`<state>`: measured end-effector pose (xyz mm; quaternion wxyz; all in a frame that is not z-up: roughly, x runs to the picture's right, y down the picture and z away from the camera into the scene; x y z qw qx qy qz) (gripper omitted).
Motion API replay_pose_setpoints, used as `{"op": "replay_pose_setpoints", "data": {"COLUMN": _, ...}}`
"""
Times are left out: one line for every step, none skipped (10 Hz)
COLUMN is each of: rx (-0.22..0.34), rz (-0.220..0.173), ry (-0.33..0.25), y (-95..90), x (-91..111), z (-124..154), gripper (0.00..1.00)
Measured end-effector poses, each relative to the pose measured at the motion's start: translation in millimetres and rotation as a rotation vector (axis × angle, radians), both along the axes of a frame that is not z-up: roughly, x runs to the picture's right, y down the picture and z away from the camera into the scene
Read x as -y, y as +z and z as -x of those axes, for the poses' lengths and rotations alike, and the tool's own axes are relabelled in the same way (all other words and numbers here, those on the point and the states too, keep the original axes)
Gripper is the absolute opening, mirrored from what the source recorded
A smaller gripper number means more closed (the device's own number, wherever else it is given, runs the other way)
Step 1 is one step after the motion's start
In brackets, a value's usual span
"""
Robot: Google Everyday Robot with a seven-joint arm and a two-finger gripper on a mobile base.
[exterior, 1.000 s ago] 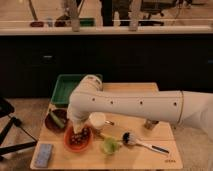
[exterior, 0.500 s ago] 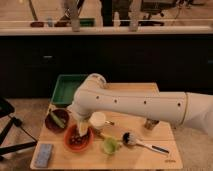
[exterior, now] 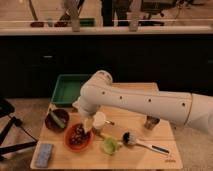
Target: Place grapes in red bowl
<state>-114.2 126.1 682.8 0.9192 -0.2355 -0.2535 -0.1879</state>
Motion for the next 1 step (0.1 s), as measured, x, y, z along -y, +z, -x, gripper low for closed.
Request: {"op": "replay_pose_setpoints", "data": {"rx": -0.002, "rz": -0.001, "ry": 0.003, "y": 1.5, "x": 2.7, "z": -2.8, "gripper": 0.8}}
